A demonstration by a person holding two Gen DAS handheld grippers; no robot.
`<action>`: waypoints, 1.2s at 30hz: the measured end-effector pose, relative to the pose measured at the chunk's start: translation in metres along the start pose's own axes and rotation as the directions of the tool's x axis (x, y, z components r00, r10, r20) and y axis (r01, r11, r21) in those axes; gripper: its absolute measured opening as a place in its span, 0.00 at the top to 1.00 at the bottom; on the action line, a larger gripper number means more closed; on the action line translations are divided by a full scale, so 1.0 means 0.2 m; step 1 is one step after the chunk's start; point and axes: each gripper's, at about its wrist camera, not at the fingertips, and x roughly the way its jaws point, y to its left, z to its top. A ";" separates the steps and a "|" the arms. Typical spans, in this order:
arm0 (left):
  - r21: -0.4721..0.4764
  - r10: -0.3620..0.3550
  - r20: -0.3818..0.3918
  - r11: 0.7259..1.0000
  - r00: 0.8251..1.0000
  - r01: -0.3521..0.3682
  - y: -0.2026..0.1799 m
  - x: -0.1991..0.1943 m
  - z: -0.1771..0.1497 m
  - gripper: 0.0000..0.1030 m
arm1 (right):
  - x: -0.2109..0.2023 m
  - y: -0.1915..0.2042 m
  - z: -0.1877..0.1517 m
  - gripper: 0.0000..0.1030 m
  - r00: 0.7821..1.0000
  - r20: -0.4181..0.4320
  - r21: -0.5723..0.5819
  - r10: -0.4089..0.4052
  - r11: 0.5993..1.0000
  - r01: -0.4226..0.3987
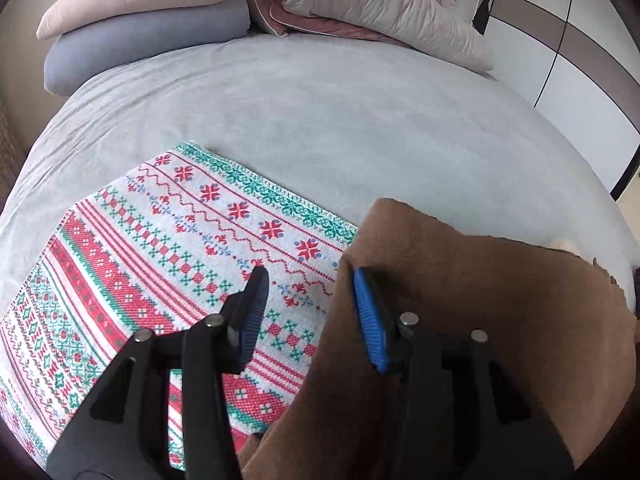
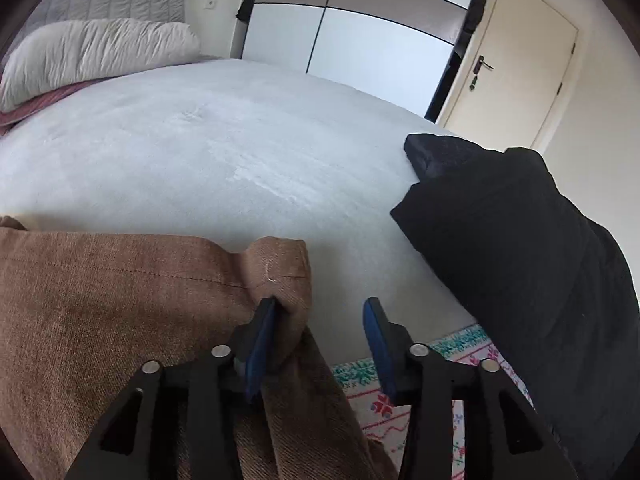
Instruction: Fold large clothes
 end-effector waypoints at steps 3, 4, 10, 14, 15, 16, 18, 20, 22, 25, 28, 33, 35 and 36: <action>0.084 -0.050 0.092 0.996 0.994 0.043 -0.05 -0.22 -0.03 0.35 | -0.24 0.02 0.02 0.44 0.988 0.075 -0.034 0.135 0.991 -0.133; 0.116 -0.079 0.118 0.991 0.990 0.066 -0.12 -0.28 -0.04 0.32 | -0.31 0.09 0.03 0.40 0.980 0.098 -0.071 0.175 0.983 -0.169; 0.249 -0.109 -0.056 0.961 0.992 0.119 -0.63 -0.08 -0.12 0.21 | -0.43 0.84 -0.01 0.27 0.882 -0.050 -0.217 0.468 0.857 -0.467; 0.150 -0.030 -0.124 0.987 0.992 0.049 -0.44 0.16 -0.08 0.20 | -0.20 0.77 0.02 0.26 0.836 -0.127 -0.099 0.533 0.832 -0.546; 0.126 -0.022 -0.140 0.991 0.990 0.039 -0.35 0.20 -0.06 0.20 | -0.13 0.66 0.05 0.27 0.864 -0.120 -0.072 0.488 0.864 -0.498; 0.146 0.052 -0.117 0.989 0.992 -0.035 -0.27 0.22 -0.03 0.20 | -0.05 0.54 0.06 0.27 0.909 -0.119 -0.072 0.399 0.910 -0.408; 0.126 0.088 -0.135 0.989 0.987 -0.071 -0.12 0.25 -0.01 0.19 | 0.15 0.23 0.04 0.27 0.939 -0.178 0.018 0.293 0.955 -0.295; 0.126 0.150 -0.133 0.983 0.980 -0.133 -0.05 0.22 0.02 0.19 | 0.24 -0.08 0.00 0.27 0.953 -0.216 0.178 0.210 0.969 -0.173; 0.179 0.279 -0.088 0.949 0.956 -0.261 -0.02 0.16 0.04 0.21 | 0.23 -0.28 -0.02 0.25 0.953 -0.229 0.255 0.196 0.957 -0.136; 0.150 0.183 -0.045 0.973 0.982 -0.174 -0.02 -0.04 0.03 0.23 | 0.05 -0.35 0.02 0.25 0.973 -0.158 0.245 0.171 0.961 -0.129; 0.252 0.082 0.008 0.964 0.997 -0.082 -0.19 -0.26 -0.08 0.21 | -0.22 -0.20 0.03 0.25 0.969 -0.067 0.104 0.236 0.968 -0.228; 0.374 -0.149 -0.070 0.913 0.986 0.164 -0.58 -0.43 -0.40 0.02 | -0.60 0.33 -0.16 0.20 0.886 -0.092 -0.153 0.454 0.873 -0.463; 0.391 -0.177 -0.103 0.898 0.979 0.203 -0.65 -0.46 -0.54 0.02 | -0.69 0.49 -0.30 0.20 0.858 -0.124 -0.221 0.499 0.829 -0.514; 0.390 -0.172 -0.120 0.898 0.978 0.206 -0.64 -0.44 -0.60 0.02 | -0.71 0.56 -0.37 0.20 0.846 -0.145 -0.250 0.513 0.809 -0.532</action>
